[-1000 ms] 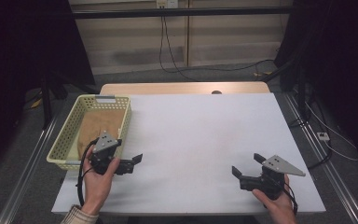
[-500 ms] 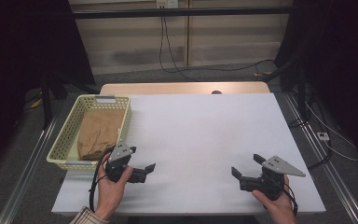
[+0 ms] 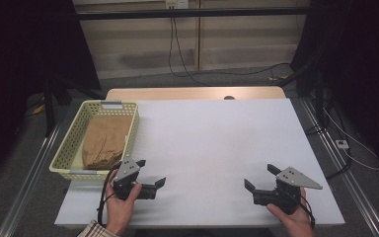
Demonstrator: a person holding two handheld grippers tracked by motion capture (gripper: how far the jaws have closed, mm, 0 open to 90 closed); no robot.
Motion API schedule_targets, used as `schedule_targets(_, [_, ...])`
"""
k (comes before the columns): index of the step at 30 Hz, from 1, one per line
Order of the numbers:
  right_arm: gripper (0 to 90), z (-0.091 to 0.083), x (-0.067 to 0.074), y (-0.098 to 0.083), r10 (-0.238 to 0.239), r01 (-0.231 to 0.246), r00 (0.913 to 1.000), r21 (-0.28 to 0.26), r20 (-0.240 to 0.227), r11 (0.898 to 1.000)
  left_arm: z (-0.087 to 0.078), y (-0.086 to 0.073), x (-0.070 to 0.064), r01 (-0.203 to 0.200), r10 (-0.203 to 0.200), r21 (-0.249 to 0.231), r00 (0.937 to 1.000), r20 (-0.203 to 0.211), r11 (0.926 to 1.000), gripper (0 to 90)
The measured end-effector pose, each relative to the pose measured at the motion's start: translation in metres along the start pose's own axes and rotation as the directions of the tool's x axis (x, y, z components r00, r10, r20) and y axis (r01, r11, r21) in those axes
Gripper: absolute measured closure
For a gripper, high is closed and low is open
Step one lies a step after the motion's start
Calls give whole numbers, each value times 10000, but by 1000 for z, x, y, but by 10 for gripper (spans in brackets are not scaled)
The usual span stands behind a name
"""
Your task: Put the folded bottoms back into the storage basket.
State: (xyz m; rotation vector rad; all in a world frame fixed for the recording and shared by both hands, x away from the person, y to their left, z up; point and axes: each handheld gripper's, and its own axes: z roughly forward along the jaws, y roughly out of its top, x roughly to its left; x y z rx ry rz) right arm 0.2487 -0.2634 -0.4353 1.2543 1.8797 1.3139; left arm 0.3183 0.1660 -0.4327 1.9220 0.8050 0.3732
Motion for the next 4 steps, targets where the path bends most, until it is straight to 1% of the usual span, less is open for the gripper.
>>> schedule_targets(3, [39,0,1,1,-83,83,10000,-59,0,9999,1,0,0,-186,187,43,9998,-118,9998,64])
schedule_targets(4, [39,1,1,1,-157,157,9999,-45,5,9999,2,0,0,-216,215,-28,9997,-149,9998,61])
